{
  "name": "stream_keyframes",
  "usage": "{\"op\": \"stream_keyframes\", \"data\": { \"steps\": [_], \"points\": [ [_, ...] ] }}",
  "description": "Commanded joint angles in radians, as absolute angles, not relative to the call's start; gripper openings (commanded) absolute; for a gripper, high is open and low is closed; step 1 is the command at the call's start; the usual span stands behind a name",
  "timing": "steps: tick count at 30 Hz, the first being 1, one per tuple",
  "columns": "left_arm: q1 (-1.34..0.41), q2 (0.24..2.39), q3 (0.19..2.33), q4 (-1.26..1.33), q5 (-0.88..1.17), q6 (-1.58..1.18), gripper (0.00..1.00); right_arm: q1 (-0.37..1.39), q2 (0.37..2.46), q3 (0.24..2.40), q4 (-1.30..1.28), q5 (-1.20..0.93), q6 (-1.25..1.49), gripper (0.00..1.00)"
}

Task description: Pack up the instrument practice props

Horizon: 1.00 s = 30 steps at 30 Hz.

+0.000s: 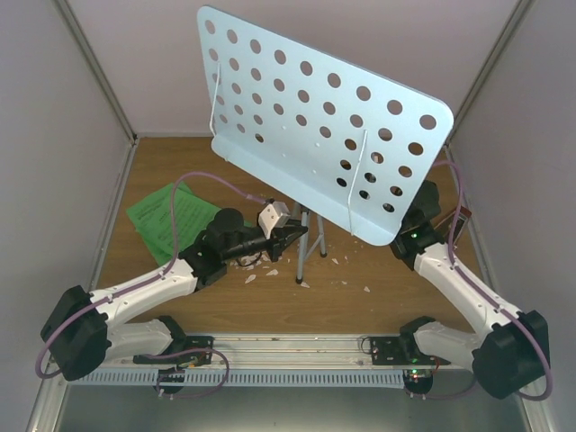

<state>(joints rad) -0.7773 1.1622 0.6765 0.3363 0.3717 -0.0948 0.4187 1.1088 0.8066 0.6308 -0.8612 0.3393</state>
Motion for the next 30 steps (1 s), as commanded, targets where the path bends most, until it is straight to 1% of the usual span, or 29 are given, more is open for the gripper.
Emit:
{"op": "stream_keyframes", "data": {
  "steps": [1,5,8,13,18,30],
  "points": [
    [-0.791,1.168,0.665,0.307,0.349,-0.085,0.00,0.416,1.128,0.850,0.652,-0.860,0.333,0.61],
    [-0.794,1.172,0.674,0.296,0.347,-0.078,0.00,0.417,1.159,0.879,0.644,-0.883,0.327,0.65],
    [-0.797,1.178,0.676,0.291,0.345,-0.076,0.00,0.419,1.179,0.898,0.663,-0.894,0.334,0.65],
    [-0.804,1.186,0.682,0.280,0.335,-0.074,0.00,0.426,1.223,0.948,0.676,-0.928,0.360,0.62],
    [-0.811,1.190,0.689,0.275,0.324,-0.069,0.00,0.433,1.248,0.982,0.620,-0.921,0.351,0.55],
    [-0.820,1.194,0.698,0.269,0.308,-0.061,0.00,0.433,1.246,0.977,0.514,-0.866,0.344,0.54]
  ]
}}
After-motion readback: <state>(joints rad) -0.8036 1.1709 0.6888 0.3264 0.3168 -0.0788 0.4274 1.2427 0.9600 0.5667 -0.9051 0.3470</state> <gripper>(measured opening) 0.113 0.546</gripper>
